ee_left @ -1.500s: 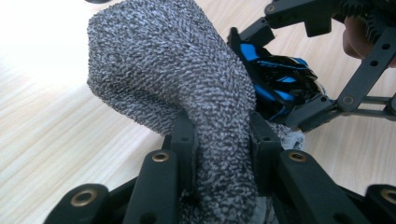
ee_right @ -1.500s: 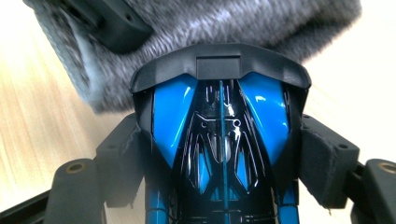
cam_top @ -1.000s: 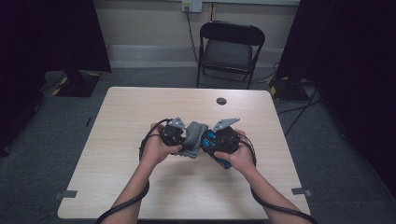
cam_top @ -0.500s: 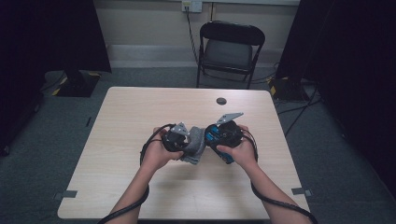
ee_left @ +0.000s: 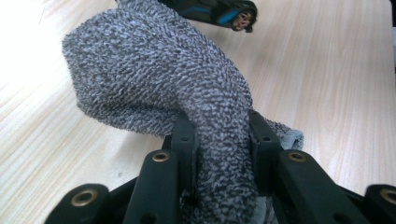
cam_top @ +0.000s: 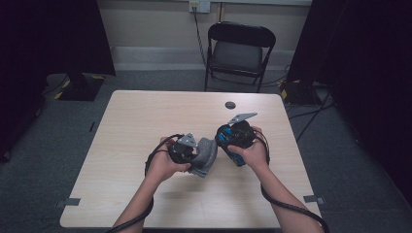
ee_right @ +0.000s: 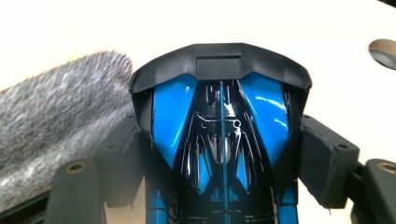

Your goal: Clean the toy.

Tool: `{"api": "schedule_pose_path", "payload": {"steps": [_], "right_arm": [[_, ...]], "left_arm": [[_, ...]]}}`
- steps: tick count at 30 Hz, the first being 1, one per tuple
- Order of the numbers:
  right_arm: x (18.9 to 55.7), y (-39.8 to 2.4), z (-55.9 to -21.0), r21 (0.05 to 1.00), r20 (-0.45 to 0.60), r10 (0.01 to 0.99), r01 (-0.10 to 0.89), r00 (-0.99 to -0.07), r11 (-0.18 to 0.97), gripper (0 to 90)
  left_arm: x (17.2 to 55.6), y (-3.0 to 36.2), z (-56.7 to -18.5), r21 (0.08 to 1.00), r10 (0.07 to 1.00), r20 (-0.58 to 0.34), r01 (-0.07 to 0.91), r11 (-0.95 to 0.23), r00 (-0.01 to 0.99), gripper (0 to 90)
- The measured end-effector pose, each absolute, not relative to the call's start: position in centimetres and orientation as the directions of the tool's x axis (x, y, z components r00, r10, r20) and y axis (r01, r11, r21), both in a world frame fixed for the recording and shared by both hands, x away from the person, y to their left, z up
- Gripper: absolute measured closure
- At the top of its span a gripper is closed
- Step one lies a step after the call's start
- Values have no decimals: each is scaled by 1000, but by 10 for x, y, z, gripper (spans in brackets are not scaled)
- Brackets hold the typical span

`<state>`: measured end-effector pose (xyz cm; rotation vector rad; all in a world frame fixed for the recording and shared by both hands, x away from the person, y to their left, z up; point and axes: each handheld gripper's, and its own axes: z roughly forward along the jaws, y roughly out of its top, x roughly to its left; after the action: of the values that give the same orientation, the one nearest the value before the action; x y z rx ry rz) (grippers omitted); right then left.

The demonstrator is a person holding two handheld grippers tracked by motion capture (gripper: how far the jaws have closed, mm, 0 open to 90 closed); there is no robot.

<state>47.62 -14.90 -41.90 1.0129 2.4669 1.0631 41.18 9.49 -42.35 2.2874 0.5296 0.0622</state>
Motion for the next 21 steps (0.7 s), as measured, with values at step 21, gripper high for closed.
{"api": "schedule_pose_path", "payload": {"steps": [21], "right_arm": [[446,-135,-421,730,19,590,415,-807,543,255]], "left_arm": [[449,113,-395,756,558,-93,423,-499,825,680]]}}
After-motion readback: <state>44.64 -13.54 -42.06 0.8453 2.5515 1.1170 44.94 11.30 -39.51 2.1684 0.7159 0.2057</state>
